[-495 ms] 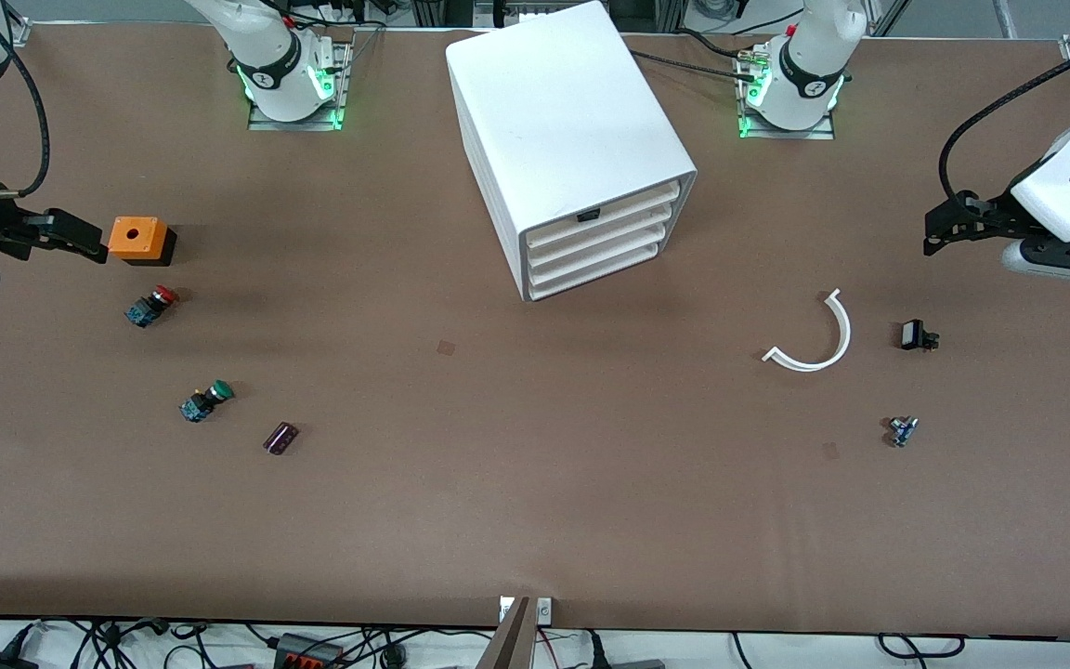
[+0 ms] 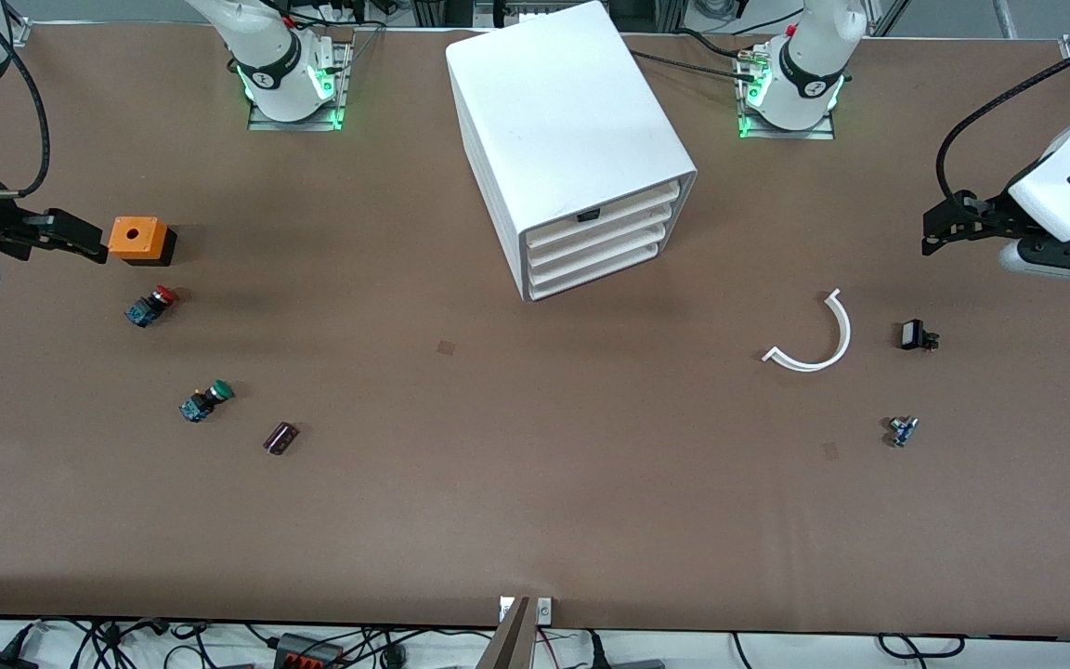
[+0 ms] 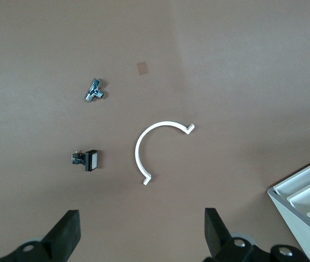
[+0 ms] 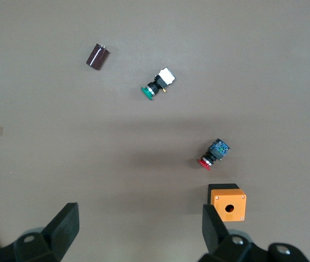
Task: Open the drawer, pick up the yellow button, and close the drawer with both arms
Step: 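Move the left gripper toward the white cabinet drawer while the right gripper rises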
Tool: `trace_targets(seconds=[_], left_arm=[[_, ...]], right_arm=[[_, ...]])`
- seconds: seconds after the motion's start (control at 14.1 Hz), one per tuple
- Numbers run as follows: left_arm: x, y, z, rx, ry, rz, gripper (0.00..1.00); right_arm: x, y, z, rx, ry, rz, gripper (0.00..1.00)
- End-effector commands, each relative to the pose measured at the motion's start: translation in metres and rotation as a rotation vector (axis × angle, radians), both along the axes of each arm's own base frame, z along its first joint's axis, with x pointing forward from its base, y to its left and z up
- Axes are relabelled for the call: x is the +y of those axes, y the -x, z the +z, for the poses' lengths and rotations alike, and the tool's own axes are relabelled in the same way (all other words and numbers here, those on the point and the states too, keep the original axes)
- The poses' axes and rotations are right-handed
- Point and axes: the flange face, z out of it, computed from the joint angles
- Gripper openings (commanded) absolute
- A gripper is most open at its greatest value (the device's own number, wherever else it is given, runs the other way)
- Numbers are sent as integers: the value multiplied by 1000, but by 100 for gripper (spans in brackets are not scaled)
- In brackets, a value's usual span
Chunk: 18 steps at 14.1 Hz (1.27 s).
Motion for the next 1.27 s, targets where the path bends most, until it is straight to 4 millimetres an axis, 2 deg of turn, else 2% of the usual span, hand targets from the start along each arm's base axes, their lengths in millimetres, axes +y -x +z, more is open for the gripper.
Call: trace_targets(seconds=[0.0,0.21,0.35,0.42,0.5,0.71,0.85,1.06,1.2], left_arm=[[-3,5,8,11,18,-7,100],[-11,7,-9,134,26,-28,100],[-32,5,-28,278,28,-75,100],[-42,9,-28,335,40,-94,100],[-53,8,-42,388,61,-110,100],[-79,2,-92,548,265,-118,100],[-97,-8,-122,589,461,-179,100],[-116,-24,-166,566,735,-281,100],[-126,-24,-192,497,890,-318,100]], right_arm=[[6,2,3,-12,5,21,100],[9,-2,-5,5,8,29,100],[13,-2,-5,3,6,37,100],[16,-4,-7,3,5,38,100],[19,-5,-9,6,1,34,100],[45,-9,-17,11,-11,69,100],[72,-10,-20,6,-9,114,100],[107,-14,-33,11,-13,169,100],[134,-22,-37,11,-51,198,100]])
